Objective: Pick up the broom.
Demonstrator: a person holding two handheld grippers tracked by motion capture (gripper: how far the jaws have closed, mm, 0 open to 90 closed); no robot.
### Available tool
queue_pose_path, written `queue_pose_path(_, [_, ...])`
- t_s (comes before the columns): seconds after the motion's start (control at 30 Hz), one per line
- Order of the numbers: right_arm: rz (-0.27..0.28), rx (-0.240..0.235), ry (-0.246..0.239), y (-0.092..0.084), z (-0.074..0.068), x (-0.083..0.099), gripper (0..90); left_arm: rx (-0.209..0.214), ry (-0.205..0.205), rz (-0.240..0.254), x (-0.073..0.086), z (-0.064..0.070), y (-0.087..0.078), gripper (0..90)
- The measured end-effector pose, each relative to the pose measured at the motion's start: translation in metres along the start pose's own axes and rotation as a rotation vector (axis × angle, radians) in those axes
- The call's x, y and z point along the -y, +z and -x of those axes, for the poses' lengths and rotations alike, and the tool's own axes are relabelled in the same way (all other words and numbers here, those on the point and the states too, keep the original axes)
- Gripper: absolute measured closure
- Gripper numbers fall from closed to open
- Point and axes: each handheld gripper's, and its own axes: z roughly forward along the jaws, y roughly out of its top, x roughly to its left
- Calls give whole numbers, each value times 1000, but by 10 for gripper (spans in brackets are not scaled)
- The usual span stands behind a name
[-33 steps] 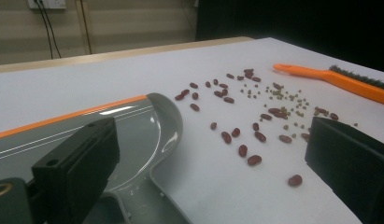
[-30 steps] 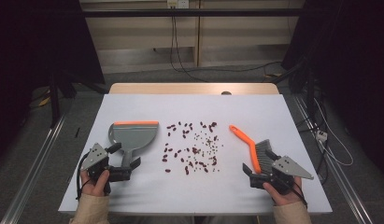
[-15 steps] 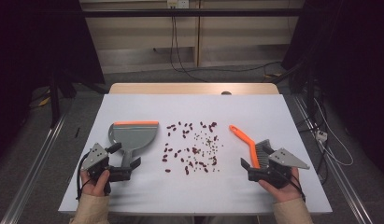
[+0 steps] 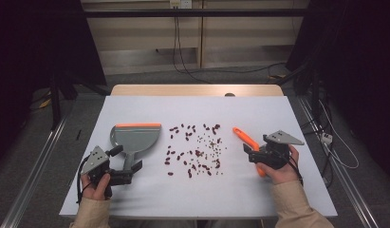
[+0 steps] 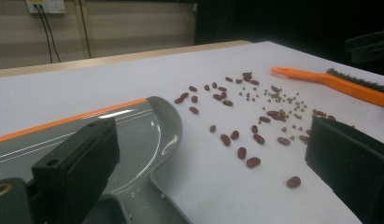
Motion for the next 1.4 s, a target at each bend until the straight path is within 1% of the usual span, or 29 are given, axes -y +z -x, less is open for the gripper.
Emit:
queue_pose_path(0.03, [-7, -9, 2, 2, 2, -1, 184, 1, 0, 1, 0, 0, 0, 29])
queue_pose_path(0.07, [-7, -9, 2, 2, 2, -1, 184, 1, -1, 1, 0, 0, 0, 29])
queue_pose_path(0.1, [-15, -20, 0, 5, 3, -3, 213, 2, -1, 1, 0, -1, 0, 29])
queue_pose_path(0.13, [-41, -19, 1, 9, 5, -5, 232, 1, -3, 1, 0, -1, 0, 29])
queue_pose_path(0.17, [-41, -19, 1, 9, 5, -5, 232, 1, -3, 1, 0, -1, 0, 29])
queue_pose_path(0.2, [-53, -16, -4, 11, 6, -6, 260, 2, -5, 1, 1, -1, 0, 29])
queue_pose_path(0.27, [-73, -12, -5, 15, 8, -9, 284, 1, -6, 1, 1, -1, 0, 29])
queue_pose_path(0.4, [-106, 1, -24, 21, 13, -16, 396, 4, -4, 1, 1, -1, 1, 29])
queue_pose_path(0.43, [-106, 1, -24, 21, 13, -16, 396, 5, -4, 1, 1, -1, 1, 29])
queue_pose_path(0.47, [-135, -25, -14, 24, 15, -18, 433, 5, -4, 0, 1, -1, 1, 29])
queue_pose_path(0.5, [-135, -25, -14, 24, 15, -18, 433, 7, -4, -2, 1, -1, 1, 29])
queue_pose_path(0.53, [-152, -13, -24, 27, 17, -20, 471, 8, -5, -3, 1, -1, 1, 29])
queue_pose_path(0.57, [-152, -13, -24, 27, 17, -20, 471, 8, -5, -4, 1, -1, 1, 29])
queue_pose_path(0.7, [-184, -12, -28, 33, 21, -21, 506, 10, -7, -3, 1, -2, 1, 29])
queue_pose_path(0.77, [-211, -2, -23, 37, 24, -21, 533, 10, -7, -3, 2, -2, 1, 29])
queue_pose_path(0.8, [-231, -8, -15, 40, 26, -20, 536, 10, -7, -3, 2, -2, 1, 29])
queue_pose_path(0.83, [-231, -8, -15, 40, 26, -20, 536, 11, -11, -2, 2, -2, 1, 29])
queue_pose_path(0.87, [-249, 0, -13, 42, 26, -20, 541, 11, -10, -3, 2, -2, 1, 29])
queue_pose_path(0.9, [-271, -3, -20, 44, 27, -20, 554, 11, -11, -4, 2, -2, 1, 29])
queue_pose_path(0.93, [-279, -6, -18, 46, 27, -19, 554, 12, -10, -5, 2, -2, 2, 29])
queue_pose_path(0.97, [-315, -9, -9, 48, 29, -18, 560, 11, -10, -5, 2, -2, 2, 29])
queue_pose_path(1.03, [-326, -17, -12, 50, 31, -18, 593, 12, -11, -5, 2, -2, 2, 29])
queue_pose_path(1.07, [-326, -17, -12, 50, 31, -18, 593, 12, -11, -5, 2, -2, 2, 29])
queue_pose_path(1.1, [-340, -14, -9, 50, 31, -18, 594, 12, -12, -6, 2, -2, 2, 29])
queue_pose_path(1.17, [-360, -15, -10, 51, 34, -19, 636, 13, -13, -7, 3, -2, 2, 29])
queue_pose_path(1.3, [-385, -25, -11, 53, 35, -19, 639, 14, -12, -11, 3, -3, 2, 29])
queue_pose_path(1.33, [-394, -24, -19, 54, 35, -19, 654, 15, -12, -11, 3, -3, 2, 29])
queue_pose_path(1.37, [-409, -34, -24, 57, 35, -18, 662, 14, -12, -11, 3, -3, 2, 29])
queue_pose_path(1.4, [-409, -34, -24, 57, 35, -18, 662, 14, -13, -12, 3, -3, 2, 29])
